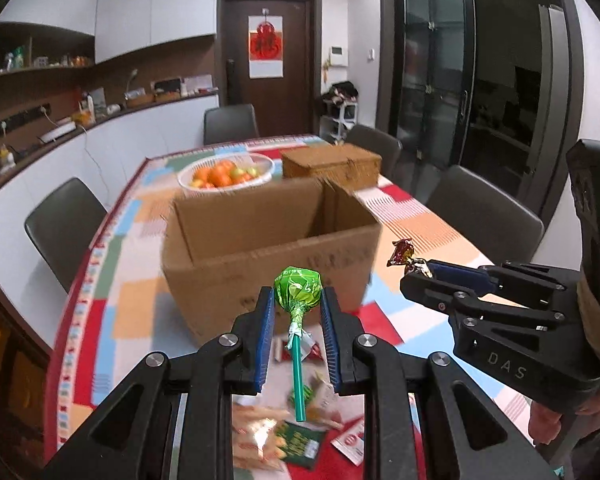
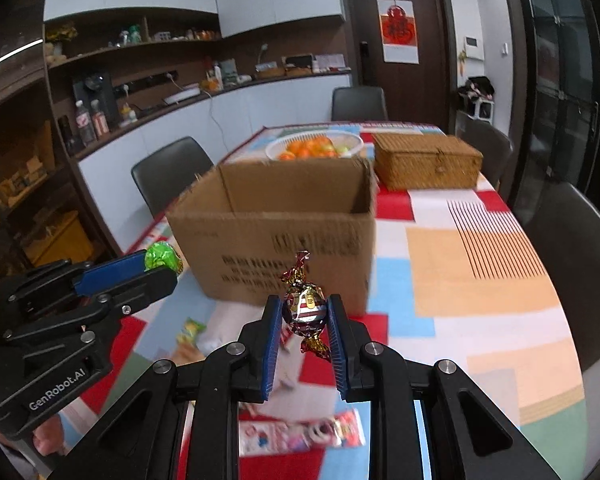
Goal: Organize snacks
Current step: 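Carry the candy and lollipop over the box and release both inside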
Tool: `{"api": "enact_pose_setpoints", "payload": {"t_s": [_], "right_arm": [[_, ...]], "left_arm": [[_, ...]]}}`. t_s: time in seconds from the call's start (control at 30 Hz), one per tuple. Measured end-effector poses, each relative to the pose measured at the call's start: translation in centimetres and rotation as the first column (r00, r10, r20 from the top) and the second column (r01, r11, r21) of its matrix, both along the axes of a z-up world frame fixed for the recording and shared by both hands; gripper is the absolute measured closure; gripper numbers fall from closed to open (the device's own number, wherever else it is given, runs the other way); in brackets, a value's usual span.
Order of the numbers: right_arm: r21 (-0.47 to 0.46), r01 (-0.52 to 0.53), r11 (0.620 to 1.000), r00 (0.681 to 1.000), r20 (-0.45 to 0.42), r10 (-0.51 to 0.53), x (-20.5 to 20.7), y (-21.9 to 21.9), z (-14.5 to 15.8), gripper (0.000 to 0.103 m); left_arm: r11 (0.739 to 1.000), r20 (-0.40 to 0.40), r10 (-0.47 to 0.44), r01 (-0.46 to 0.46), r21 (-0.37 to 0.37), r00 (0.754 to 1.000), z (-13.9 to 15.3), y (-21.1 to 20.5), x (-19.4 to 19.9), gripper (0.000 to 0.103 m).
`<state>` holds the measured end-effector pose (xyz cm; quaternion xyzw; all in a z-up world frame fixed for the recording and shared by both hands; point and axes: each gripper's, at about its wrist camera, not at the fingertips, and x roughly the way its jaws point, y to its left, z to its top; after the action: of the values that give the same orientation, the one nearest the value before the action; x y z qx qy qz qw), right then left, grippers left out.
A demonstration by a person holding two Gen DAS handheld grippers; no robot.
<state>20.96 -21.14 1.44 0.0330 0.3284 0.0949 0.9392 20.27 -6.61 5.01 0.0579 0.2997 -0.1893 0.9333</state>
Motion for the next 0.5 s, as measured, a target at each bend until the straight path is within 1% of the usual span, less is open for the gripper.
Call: {"api": "enact_pose_setpoints", "payload": {"t_s": [0.2, 0.37, 0.5], "right_arm": [[0.014, -0.018, 1.0, 1.0, 0.022, 0.018, 2.8, 1.1, 1.8, 0.079], [0.004, -0.028, 1.0, 0.999, 0.04, 0.028, 5.1, 1.8, 3.1, 0.079], [0.001, -0.031, 1.0, 0.999, 0.038, 0.031, 7.1, 2.2, 3.9, 0.079]], "left_arm": [[0.999, 0.034, 0.034, -0.034, 0.007, 0.999, 2.0, 1.5, 2.2, 0.079], [0.999, 0.029, 0.054, -0.054, 0.006, 0.998, 2.9, 2.1, 4.7, 0.079], [0.998, 0.02, 0.066, -0.066, 0.006, 0.998, 3.2, 2.4, 6.6, 0.079]]}}
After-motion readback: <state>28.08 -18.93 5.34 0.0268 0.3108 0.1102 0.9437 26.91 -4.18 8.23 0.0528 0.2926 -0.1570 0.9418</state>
